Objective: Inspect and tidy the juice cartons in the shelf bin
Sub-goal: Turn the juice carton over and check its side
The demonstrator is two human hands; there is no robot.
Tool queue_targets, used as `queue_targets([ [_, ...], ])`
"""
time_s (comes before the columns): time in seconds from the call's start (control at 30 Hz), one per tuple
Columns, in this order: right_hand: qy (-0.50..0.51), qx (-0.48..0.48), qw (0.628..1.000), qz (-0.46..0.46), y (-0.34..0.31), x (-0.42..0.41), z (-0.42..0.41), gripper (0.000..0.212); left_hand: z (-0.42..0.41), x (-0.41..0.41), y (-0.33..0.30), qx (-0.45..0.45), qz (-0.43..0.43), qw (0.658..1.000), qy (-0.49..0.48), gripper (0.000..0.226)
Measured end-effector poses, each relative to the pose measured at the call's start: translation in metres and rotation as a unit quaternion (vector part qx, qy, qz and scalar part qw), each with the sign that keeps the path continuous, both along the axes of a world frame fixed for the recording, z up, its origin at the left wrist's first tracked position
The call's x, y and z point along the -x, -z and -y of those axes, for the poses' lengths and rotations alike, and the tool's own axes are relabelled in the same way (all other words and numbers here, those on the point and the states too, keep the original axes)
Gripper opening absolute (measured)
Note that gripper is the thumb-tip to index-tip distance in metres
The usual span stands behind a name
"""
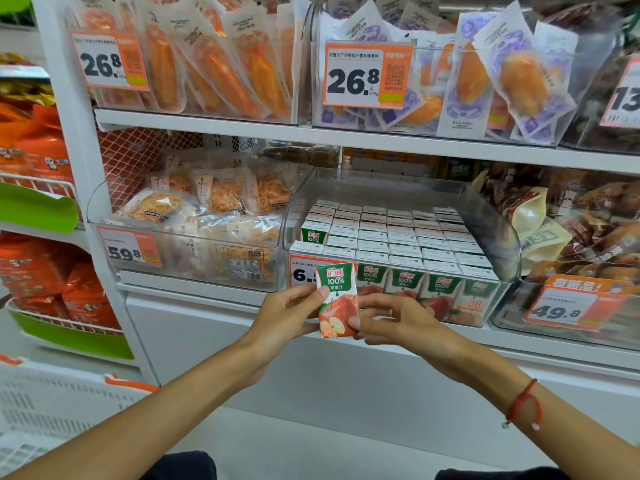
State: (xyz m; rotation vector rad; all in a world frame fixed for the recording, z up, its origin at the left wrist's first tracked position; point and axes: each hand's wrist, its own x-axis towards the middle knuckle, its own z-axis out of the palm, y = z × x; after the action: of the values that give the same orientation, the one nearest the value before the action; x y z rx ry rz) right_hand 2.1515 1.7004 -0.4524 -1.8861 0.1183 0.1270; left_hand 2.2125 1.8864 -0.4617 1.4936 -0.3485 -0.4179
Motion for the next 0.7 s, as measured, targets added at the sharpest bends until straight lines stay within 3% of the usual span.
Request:
queue_targets([
  [0.2,0.043,0.082,0.994,0.052,-0.001,0.002,-0.006,0.036,-0.005,0.001,0.001,-0.023,0.034,0.998,-0.041,0.016],
  [0.4,0.038,0.176,0.977,0.112,-0.003,0.003,-0.012,0.045,-0.001,0.006,0.001,-0.053,0.0,0.998,-0.026,0.03],
  [0.53,0.009,0.114,0.99,0.087,-0.002,0.003,-0.009,0.025,-0.004,0.003,-0.001,-0.057,0.006,0.998,-0.009,0.034],
  [0.7,0.001,0.054,0.998,0.044,-0.008,0.004,-0.003,0.043,-0.008,-0.002,-0.006,-0.081,0.042,0.995,0.041,0.019],
])
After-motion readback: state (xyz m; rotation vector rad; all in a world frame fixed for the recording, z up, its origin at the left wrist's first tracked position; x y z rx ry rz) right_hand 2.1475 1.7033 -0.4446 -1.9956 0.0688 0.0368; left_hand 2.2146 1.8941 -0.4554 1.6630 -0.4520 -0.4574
